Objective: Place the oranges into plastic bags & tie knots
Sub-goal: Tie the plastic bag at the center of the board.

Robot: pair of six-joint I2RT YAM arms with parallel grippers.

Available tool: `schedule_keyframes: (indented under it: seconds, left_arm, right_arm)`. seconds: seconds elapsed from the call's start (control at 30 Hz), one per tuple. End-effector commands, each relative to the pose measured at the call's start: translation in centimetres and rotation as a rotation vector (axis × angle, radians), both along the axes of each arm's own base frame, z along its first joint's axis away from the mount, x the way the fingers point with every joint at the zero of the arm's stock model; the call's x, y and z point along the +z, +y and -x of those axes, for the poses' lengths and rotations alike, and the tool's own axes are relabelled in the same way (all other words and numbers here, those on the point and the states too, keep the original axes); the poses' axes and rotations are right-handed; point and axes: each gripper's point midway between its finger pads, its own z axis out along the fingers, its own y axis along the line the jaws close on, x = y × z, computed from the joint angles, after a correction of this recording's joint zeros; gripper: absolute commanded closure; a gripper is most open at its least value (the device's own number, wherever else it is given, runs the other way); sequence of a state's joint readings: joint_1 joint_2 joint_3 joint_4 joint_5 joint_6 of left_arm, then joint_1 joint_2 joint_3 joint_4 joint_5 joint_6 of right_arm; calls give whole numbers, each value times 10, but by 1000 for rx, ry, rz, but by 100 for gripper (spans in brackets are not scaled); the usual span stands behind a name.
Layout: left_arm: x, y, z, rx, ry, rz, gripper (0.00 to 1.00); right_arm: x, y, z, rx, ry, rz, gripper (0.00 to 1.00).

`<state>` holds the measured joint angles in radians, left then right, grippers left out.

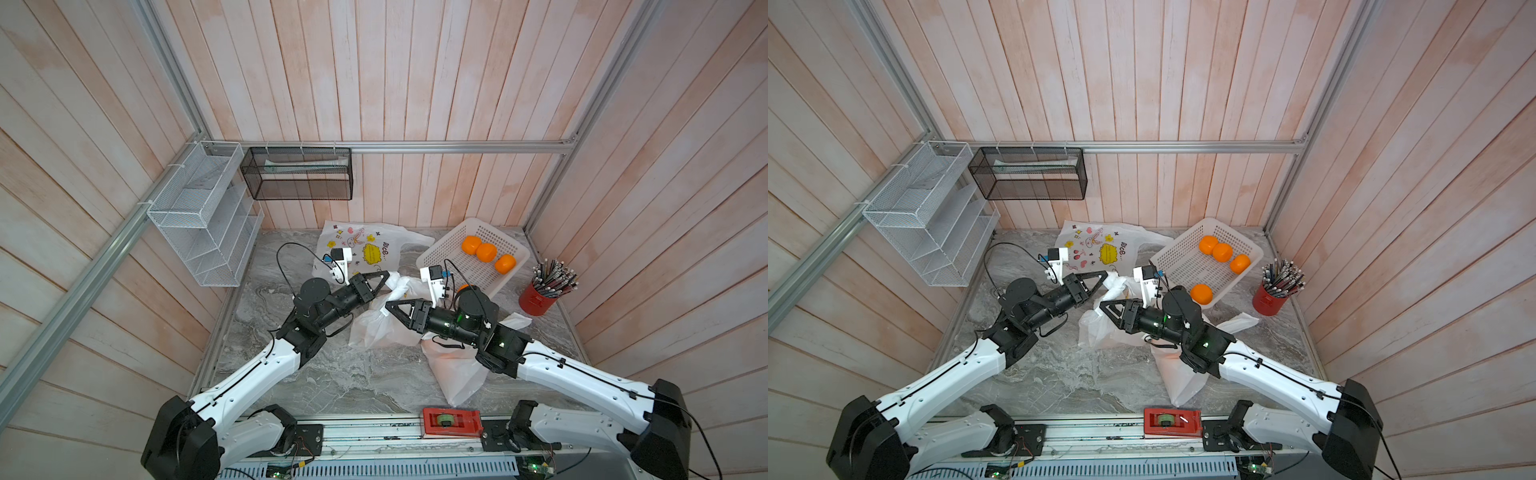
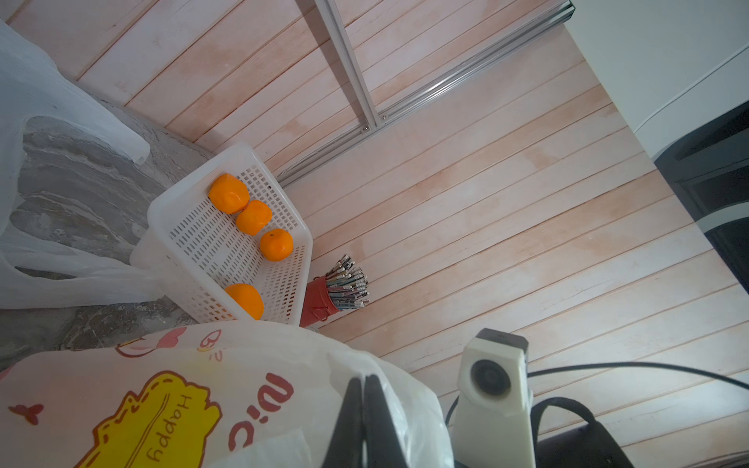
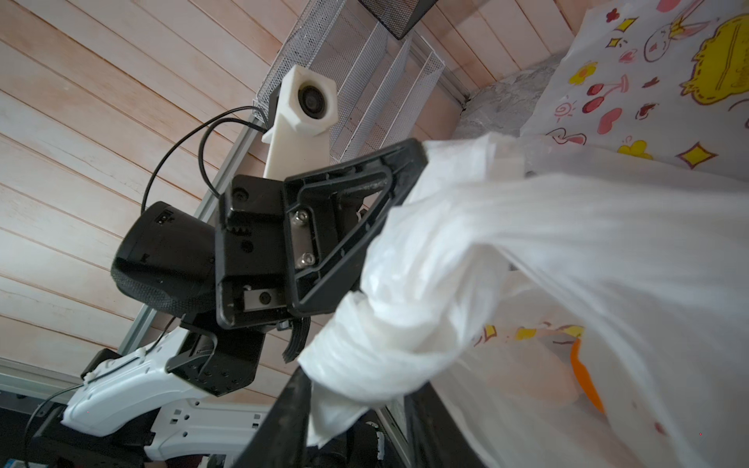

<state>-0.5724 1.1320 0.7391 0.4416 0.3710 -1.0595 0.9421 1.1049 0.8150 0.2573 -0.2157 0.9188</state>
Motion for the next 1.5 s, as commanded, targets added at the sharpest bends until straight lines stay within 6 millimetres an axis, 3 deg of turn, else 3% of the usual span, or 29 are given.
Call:
schedule_keyframes:
  seconds: [0.0, 0.1, 0.13, 0.37, 0.53, 0.67, 0.9, 1.1, 1.3, 1.47]
  left_arm:
    - [-1, 5, -3, 44, -52, -34, 100]
    - [1, 9, -5, 76, -90, -57, 100]
    - [2, 11, -5, 88, -103, -65, 100]
    - [8, 25, -12, 172, -170, -127, 100]
    - [2, 59, -29, 292, -177, -185, 100]
    - [-15, 85, -42, 392, -145, -264, 100]
    - [-42, 110, -54, 513, -119, -416, 100]
    - [-73, 121, -59, 557, -52, -482, 100]
    - [-106, 123, -54, 545, 18, -509, 100]
    - [-135, 109, -39, 441, 63, -494, 100]
  right_arm:
    - [8, -4, -6, -45, -22, 14, 76]
    - [4, -9, -6, -65, -31, 37, 98]
    - [2, -11, -7, -71, -34, 50, 100]
    - [-29, -28, -9, -123, -32, 208, 100]
    - [-85, -64, -14, -225, 33, 487, 100]
    - [-115, -108, -14, -340, 89, 703, 100]
    - [-129, -177, -17, -578, 93, 902, 100]
    - [-143, -232, -32, -758, 105, 1129, 100]
    - [-151, -272, -50, -877, 119, 1197, 100]
    - [-151, -280, -67, -897, 111, 1133, 100]
